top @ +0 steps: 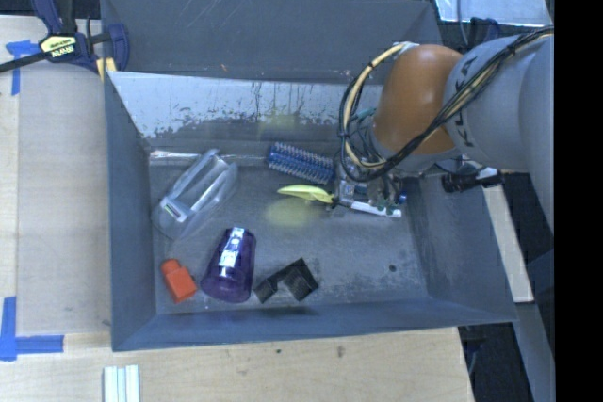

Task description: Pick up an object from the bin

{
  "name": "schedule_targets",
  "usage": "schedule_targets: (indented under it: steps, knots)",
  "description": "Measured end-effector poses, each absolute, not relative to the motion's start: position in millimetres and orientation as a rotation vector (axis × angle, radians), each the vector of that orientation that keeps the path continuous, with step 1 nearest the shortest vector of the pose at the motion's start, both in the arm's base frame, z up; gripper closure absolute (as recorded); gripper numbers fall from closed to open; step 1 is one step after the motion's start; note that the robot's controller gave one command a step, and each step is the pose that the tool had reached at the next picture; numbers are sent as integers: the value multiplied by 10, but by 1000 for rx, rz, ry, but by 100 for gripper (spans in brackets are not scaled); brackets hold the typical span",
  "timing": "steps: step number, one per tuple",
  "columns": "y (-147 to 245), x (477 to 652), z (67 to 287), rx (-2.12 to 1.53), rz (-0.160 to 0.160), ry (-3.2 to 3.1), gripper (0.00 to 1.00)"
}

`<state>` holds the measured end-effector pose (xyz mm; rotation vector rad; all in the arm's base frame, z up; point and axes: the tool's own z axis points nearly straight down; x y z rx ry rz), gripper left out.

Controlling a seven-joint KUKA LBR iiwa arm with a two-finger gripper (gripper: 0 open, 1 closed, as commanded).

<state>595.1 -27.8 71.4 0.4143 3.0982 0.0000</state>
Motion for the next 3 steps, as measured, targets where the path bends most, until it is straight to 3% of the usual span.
schedule_targets:
  steps: [3]
  knots:
    - [-278,5951,714,414,0,3098,100]
